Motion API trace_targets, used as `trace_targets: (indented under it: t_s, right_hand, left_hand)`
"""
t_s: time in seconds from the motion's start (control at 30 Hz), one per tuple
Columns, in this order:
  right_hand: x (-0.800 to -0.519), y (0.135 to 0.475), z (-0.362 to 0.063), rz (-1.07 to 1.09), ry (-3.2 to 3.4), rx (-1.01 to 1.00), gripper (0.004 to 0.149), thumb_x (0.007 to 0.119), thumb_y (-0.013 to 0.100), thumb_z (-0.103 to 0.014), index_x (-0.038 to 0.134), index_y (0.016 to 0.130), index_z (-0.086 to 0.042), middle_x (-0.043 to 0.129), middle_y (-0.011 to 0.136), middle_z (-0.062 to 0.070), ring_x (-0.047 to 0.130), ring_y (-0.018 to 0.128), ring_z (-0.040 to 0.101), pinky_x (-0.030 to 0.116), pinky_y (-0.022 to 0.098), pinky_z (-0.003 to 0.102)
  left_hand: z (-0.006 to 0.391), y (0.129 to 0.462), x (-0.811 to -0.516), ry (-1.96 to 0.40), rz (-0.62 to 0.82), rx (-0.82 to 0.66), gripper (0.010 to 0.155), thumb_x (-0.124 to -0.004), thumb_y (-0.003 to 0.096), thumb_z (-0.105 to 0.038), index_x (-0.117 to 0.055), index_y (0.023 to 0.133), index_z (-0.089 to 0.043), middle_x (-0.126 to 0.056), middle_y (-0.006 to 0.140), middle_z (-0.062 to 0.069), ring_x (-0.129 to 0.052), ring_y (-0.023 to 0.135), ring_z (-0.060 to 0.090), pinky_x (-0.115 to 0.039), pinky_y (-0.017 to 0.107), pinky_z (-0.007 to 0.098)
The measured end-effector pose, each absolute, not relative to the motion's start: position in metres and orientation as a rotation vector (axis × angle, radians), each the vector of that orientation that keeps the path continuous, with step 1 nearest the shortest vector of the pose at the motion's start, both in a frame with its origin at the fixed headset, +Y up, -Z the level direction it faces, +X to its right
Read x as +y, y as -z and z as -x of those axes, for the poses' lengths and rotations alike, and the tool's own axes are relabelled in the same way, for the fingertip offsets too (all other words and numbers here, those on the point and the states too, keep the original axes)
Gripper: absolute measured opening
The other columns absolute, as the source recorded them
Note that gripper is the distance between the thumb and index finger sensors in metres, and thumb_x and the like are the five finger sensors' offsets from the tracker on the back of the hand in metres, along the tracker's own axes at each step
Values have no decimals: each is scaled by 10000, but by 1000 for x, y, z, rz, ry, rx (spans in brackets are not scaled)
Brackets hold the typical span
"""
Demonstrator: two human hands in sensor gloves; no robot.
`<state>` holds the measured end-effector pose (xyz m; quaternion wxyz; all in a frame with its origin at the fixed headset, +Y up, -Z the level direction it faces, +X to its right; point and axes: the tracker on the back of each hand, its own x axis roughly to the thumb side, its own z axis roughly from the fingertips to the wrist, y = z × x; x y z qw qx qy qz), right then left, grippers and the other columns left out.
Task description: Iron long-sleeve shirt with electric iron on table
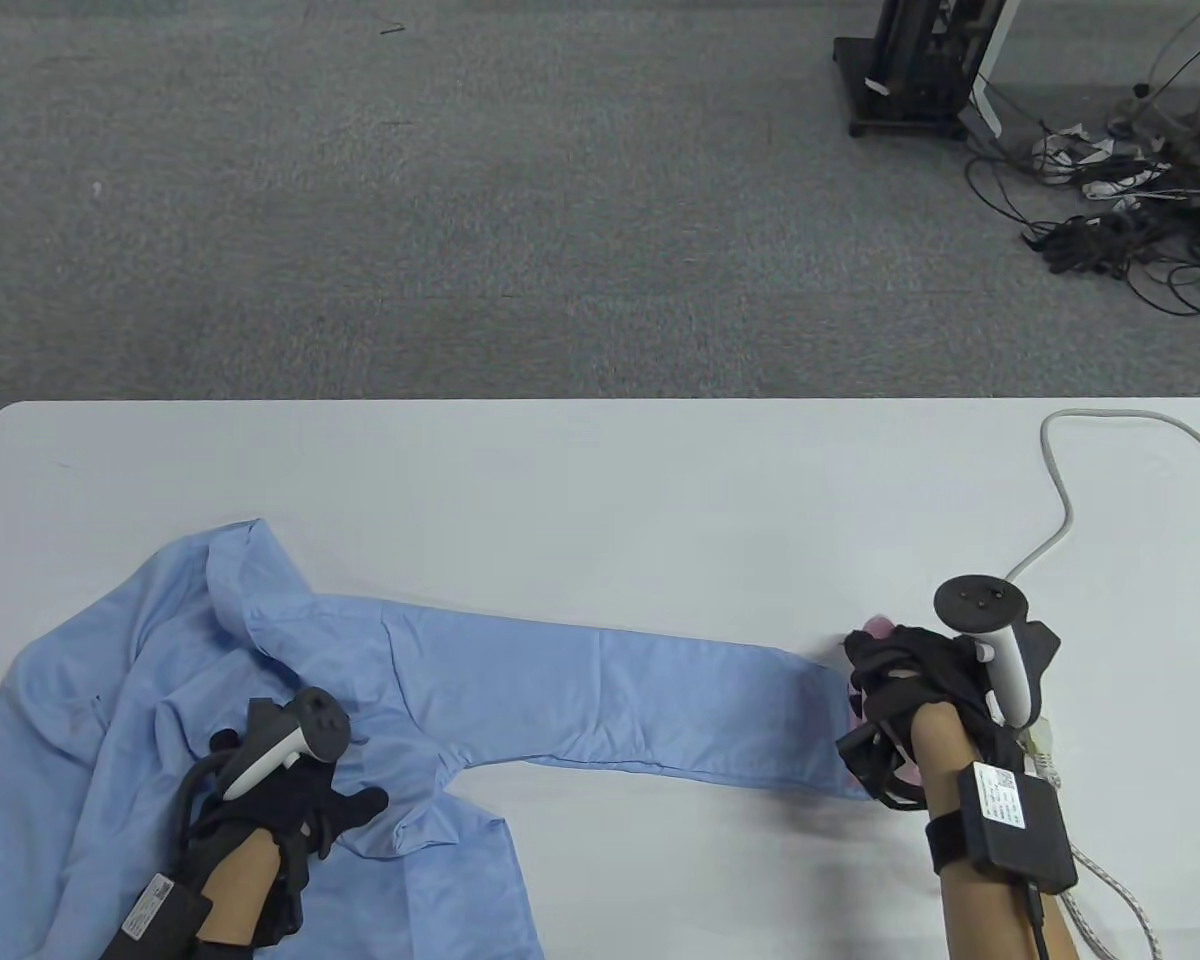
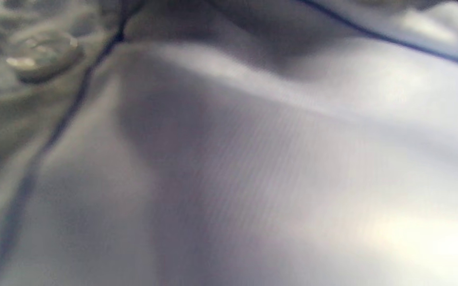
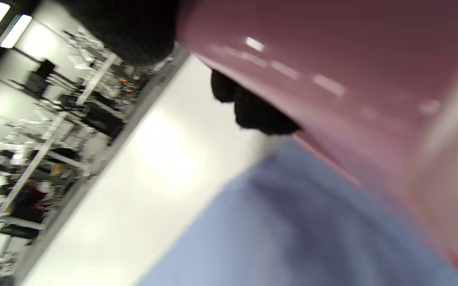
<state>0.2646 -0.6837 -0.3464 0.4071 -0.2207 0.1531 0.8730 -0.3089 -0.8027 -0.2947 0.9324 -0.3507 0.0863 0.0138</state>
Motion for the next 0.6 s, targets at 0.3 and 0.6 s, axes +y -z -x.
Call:
trace_targets:
  t_s: [0.3,0.6]
  right_hand:
    - [-581,361,-131,24,-2114,398,624,719,444,-390,615,790,118,831,618,210,958,412,288,834,320,488]
    - [-618,386,-7,-160,-1939,652,650,712,450,-359,529,830,135,764,688,242,914,503,327,794,388,519]
  left_hand:
    - [309,296,-804,-14,713,166,1006,-599,251,-781,103,887,-443,107,1070,-34,83,1061,303,-7,734,635]
    - [308,297,-803,-11,727,167,1002,-607,250,-780,32,937,-430,113,1067,-37,90,1057,303,-12,735,635]
